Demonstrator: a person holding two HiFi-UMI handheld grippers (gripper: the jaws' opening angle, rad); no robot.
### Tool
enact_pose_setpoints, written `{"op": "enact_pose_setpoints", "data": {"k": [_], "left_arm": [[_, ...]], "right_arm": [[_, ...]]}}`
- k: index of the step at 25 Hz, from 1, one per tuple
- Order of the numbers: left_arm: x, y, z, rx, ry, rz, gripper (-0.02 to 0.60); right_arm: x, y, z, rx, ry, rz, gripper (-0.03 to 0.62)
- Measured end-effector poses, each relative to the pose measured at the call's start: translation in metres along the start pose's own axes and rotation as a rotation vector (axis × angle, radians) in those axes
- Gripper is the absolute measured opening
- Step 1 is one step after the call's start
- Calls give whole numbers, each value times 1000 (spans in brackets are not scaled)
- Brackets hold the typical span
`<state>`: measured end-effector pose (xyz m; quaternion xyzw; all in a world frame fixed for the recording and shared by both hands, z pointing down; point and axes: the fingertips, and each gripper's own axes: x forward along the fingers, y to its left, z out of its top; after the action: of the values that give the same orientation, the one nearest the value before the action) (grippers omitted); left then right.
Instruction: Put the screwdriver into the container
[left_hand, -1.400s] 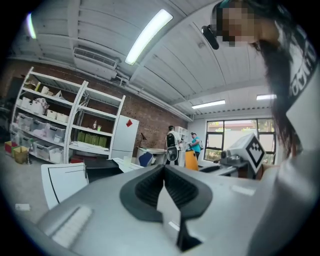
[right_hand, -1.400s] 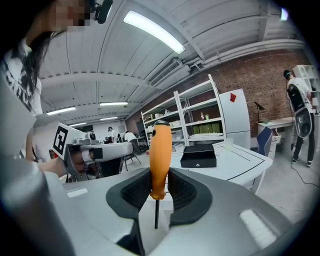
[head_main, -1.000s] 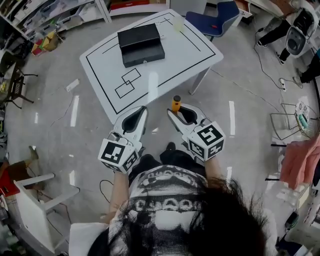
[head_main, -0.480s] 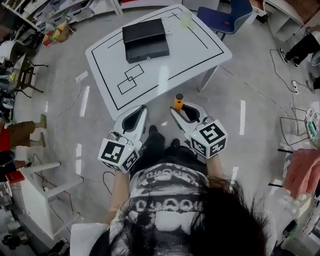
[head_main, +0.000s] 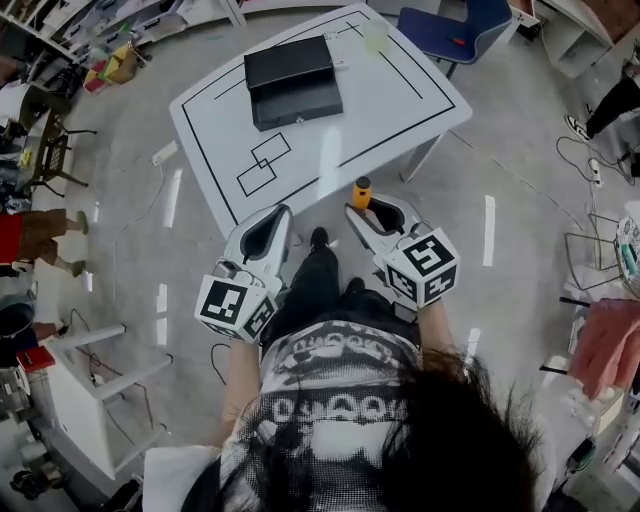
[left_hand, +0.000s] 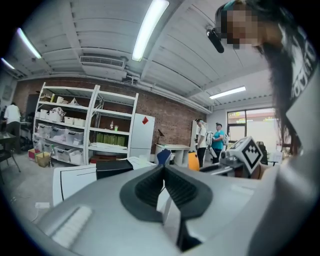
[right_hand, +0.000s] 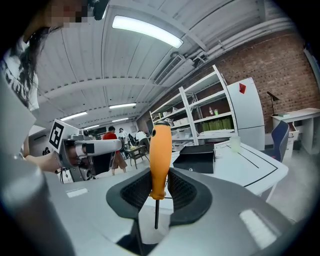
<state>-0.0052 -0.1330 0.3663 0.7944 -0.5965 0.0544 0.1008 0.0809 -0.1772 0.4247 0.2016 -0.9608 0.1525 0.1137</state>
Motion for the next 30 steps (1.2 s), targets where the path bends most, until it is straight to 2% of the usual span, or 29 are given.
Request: {"op": "enact_pose_setpoints", "data": {"k": [16, 22, 30], "left_arm": [[49, 127, 22, 65, -25, 42, 0], [60, 172, 28, 45, -43, 59, 0], [64, 209, 23, -1, -38, 67, 0]], "right_arm": [[133, -37, 45, -112, 96, 30, 97], [187, -63, 59, -230, 172, 22, 97], [257, -107, 69, -405, 325, 43, 98]]}}
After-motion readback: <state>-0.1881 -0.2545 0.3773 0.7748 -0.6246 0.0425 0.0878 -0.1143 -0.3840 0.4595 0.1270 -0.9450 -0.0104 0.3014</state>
